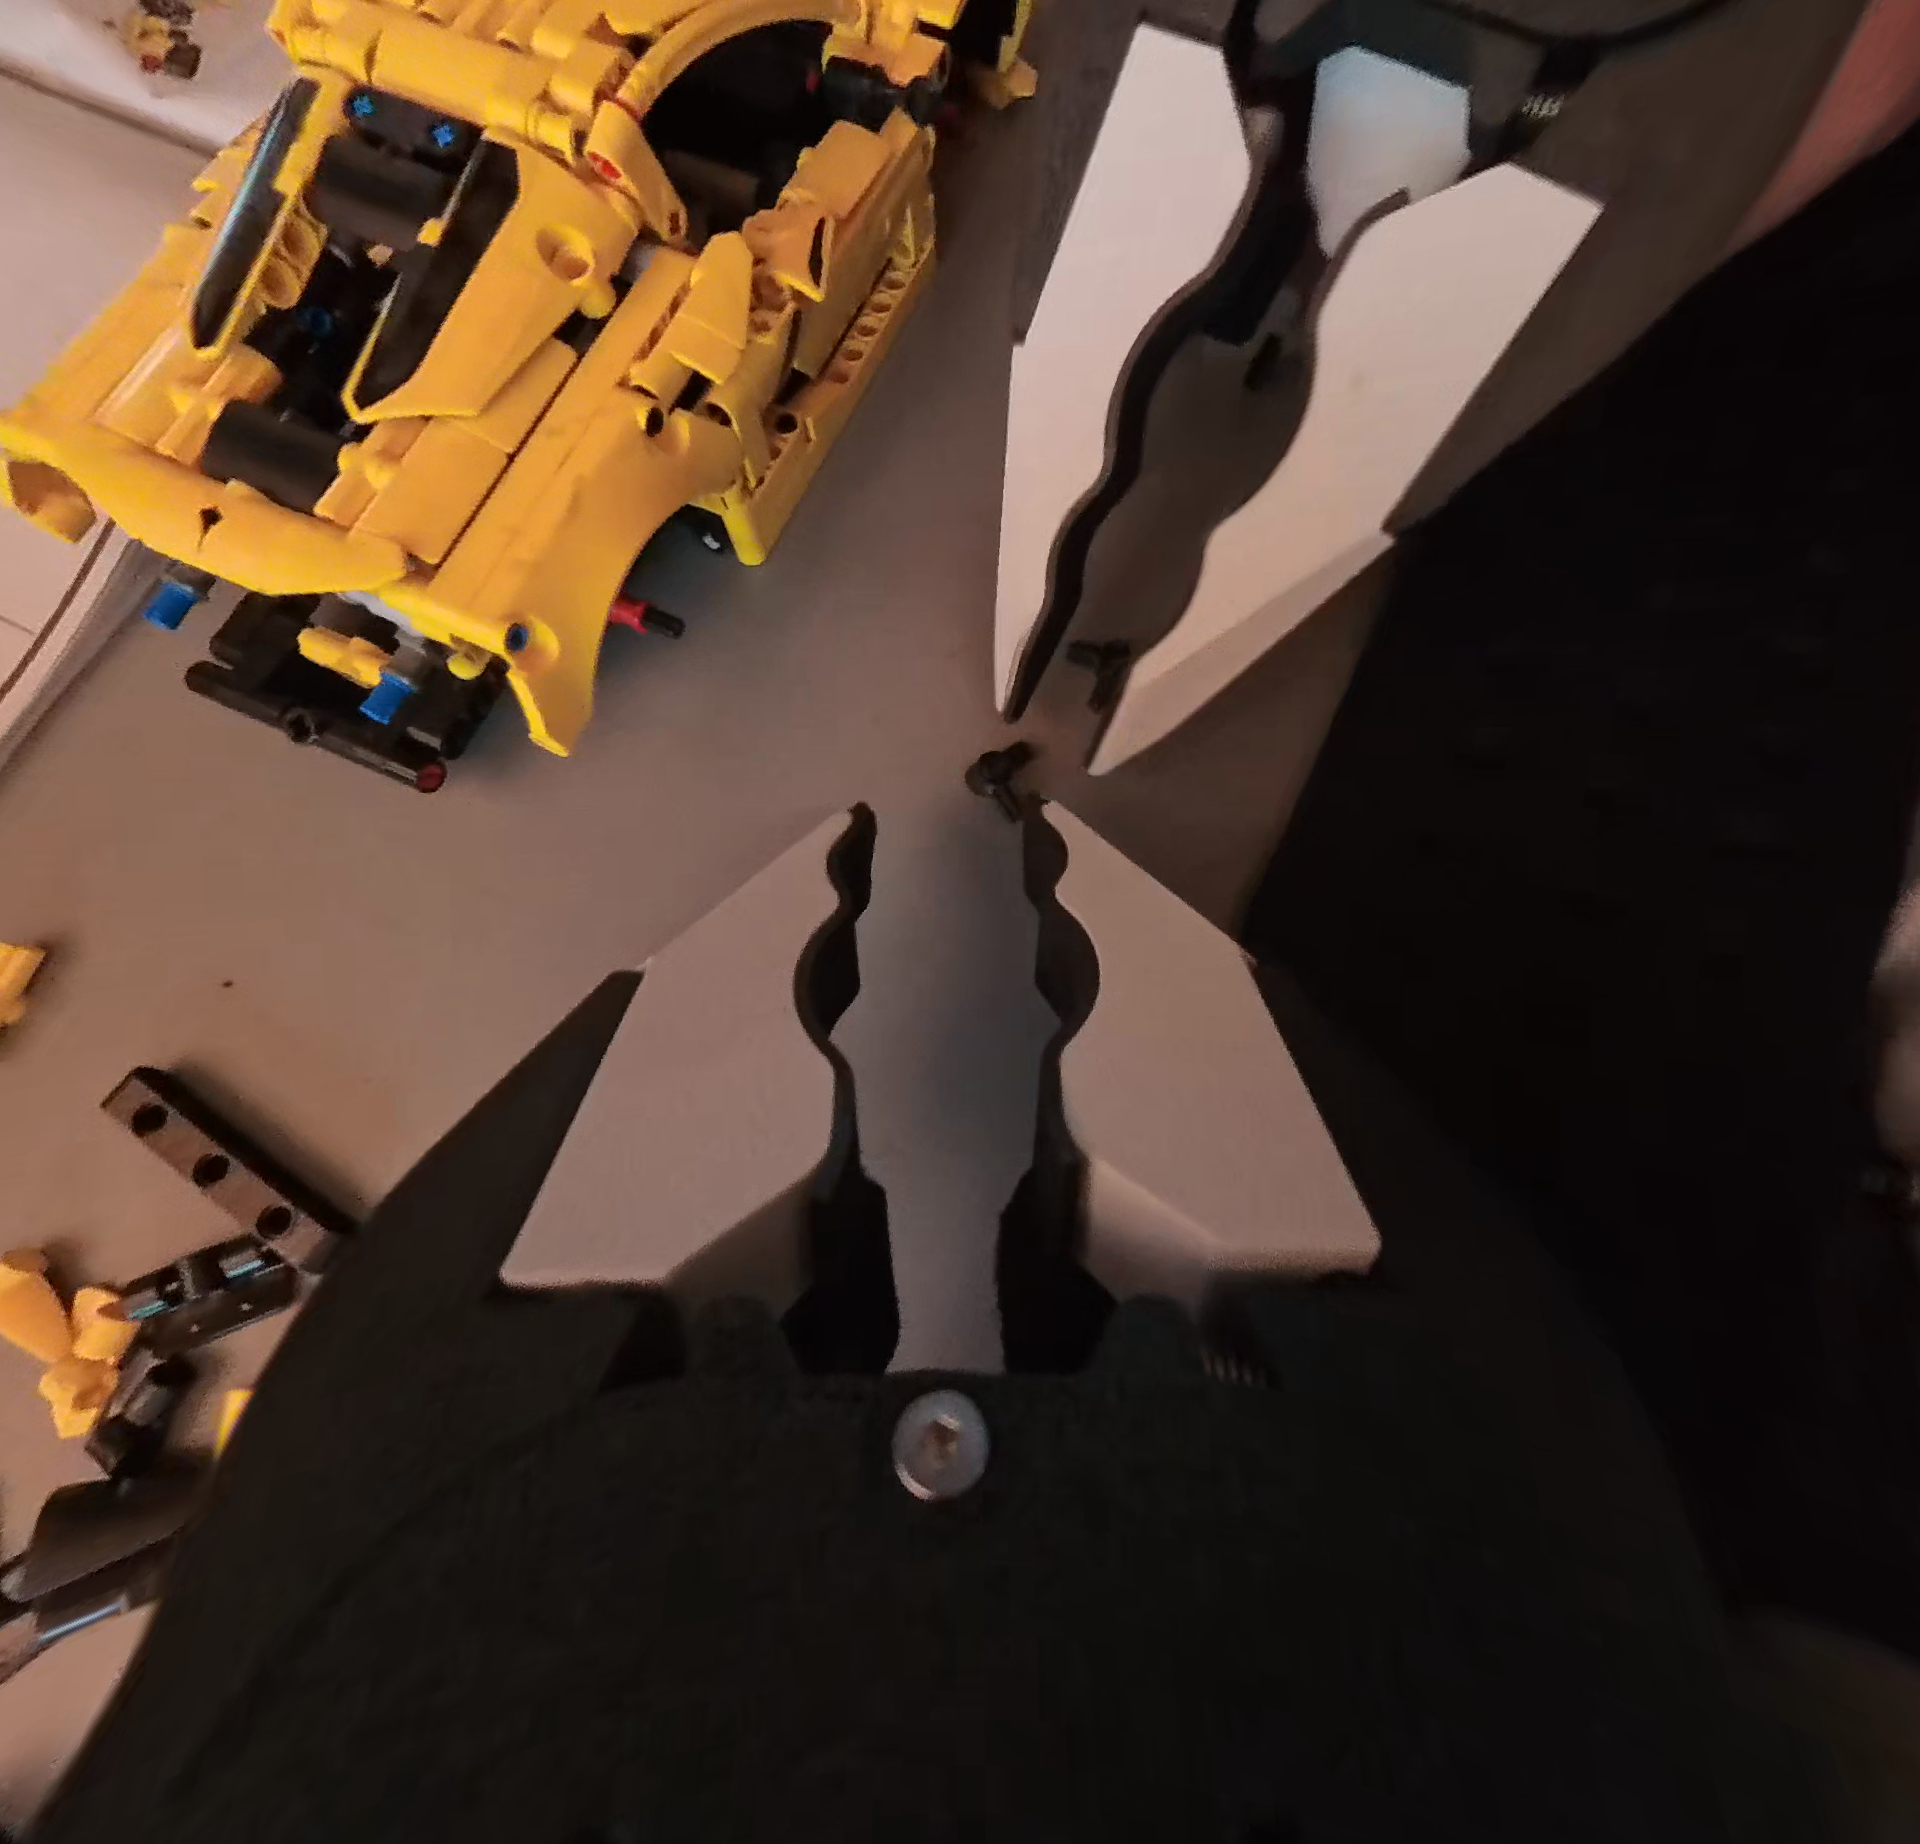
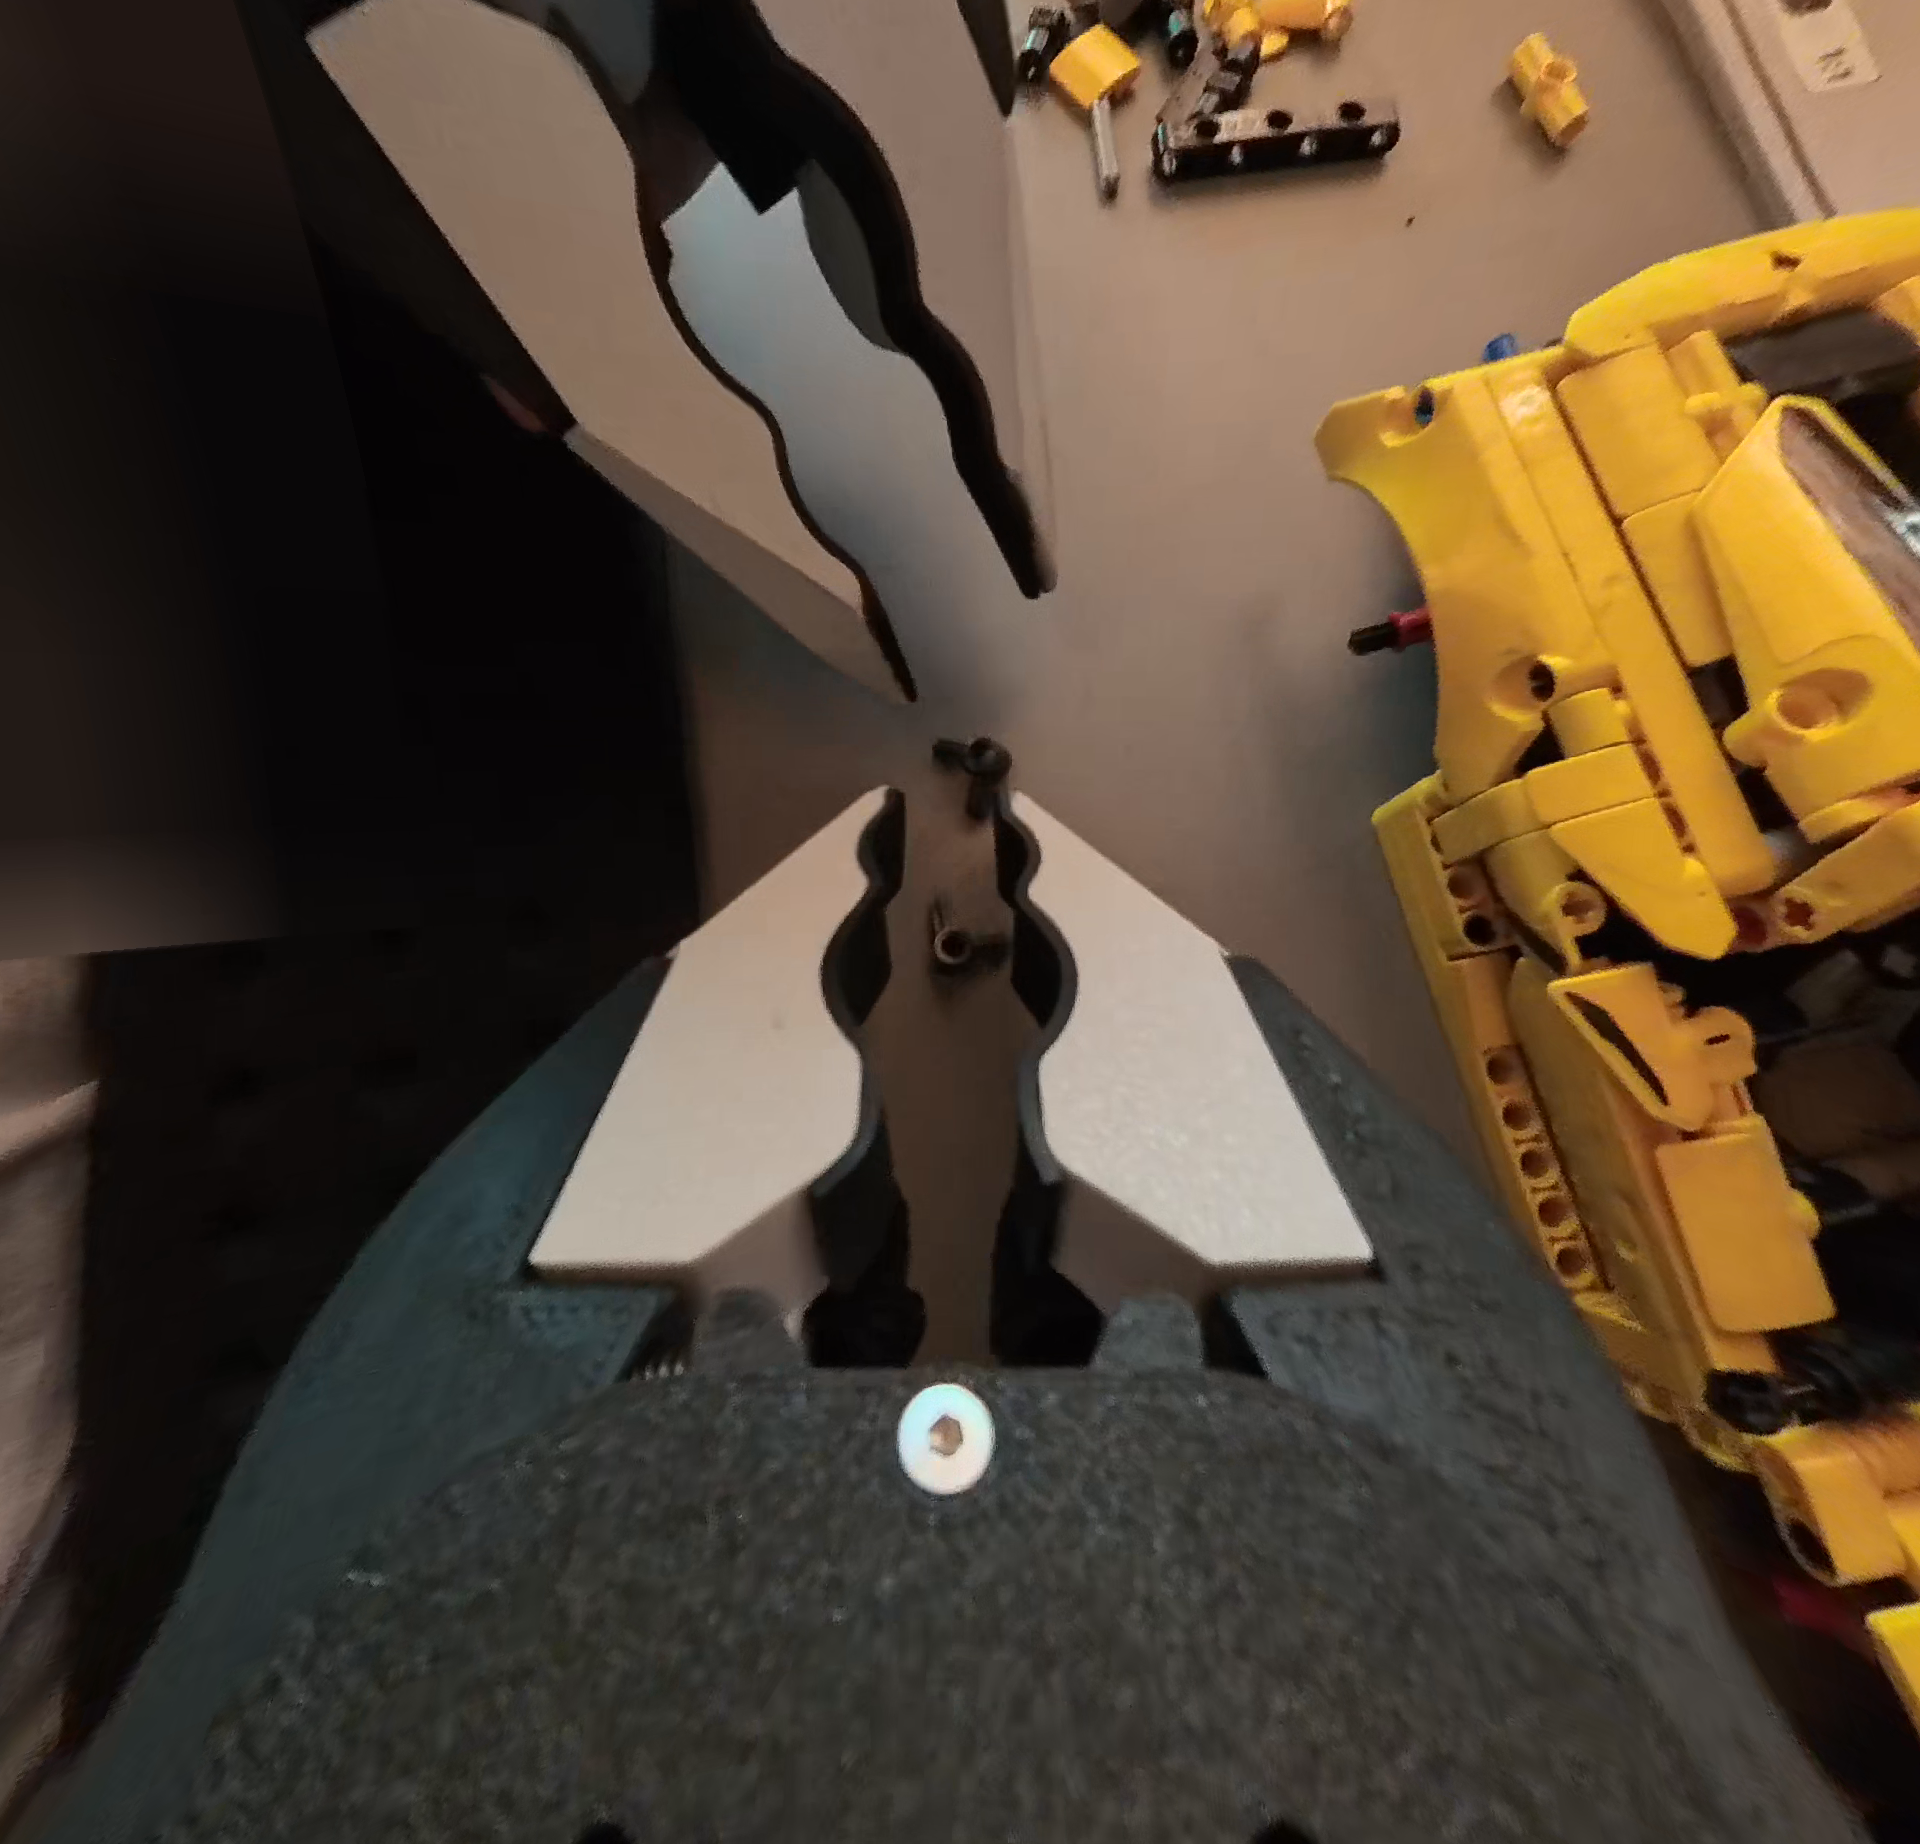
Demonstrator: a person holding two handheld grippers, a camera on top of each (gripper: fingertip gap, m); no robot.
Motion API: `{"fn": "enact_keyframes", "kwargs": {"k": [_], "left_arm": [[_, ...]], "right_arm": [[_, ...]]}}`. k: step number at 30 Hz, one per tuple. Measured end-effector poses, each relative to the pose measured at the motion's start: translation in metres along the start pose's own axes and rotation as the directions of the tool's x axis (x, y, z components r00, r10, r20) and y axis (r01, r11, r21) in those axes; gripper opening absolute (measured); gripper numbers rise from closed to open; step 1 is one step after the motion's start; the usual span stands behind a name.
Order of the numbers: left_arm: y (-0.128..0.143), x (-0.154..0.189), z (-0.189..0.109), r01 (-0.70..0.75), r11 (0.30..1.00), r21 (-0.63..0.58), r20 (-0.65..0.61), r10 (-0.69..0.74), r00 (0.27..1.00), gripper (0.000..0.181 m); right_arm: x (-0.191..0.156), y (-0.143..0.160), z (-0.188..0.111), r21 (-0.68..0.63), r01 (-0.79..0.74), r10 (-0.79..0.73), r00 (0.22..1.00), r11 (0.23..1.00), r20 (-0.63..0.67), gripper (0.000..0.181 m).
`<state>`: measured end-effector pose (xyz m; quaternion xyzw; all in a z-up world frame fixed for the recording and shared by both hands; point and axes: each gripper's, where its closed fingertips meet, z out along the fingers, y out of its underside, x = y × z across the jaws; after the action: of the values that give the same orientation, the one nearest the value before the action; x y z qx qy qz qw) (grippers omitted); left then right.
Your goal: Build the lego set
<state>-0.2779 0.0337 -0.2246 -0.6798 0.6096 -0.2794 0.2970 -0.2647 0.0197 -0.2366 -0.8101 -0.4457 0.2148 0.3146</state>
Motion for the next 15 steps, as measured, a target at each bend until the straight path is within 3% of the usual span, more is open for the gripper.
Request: {"fn": "enact_keyframes", "kwargs": {"k": [4, 9, 12, 15], "left_arm": [[0.004, -0.014, -0.012, 0.027, 1.000, 0.000, 0.013, -0.027, 1.000, 0.029], [-0.009, -0.011, -0.028, 0.059, 0.988, 0.141, -0.066, -0.050, 0.997, 0.033], [-0.026, 0.001, -0.040, 0.025, 0.959, 0.281, -0.126, 0.011, 0.992, 0.034], [-0.030, 0.005, -0.040, -0.013, 0.950, 0.312, -0.129, 0.056, 0.990, 0.037]], "right_arm": [[0.005, 0.003, 0.009, -0.032, 0.036, -0.037, 0.999, 0.999, -0.033, 0.013], [0.007, 0.002, 0.010, -0.049, 0.070, -0.072, 0.997, 0.996, -0.031, 0.004], [0.002, -0.013, -0.001, 0.017, -0.073, 0.071, 0.991, 0.997, 0.117, 0.003], [0.003, -0.037, -0.018, 0.128, -0.198, 0.163, 0.957, 0.972, 0.240, 0.003]]}}
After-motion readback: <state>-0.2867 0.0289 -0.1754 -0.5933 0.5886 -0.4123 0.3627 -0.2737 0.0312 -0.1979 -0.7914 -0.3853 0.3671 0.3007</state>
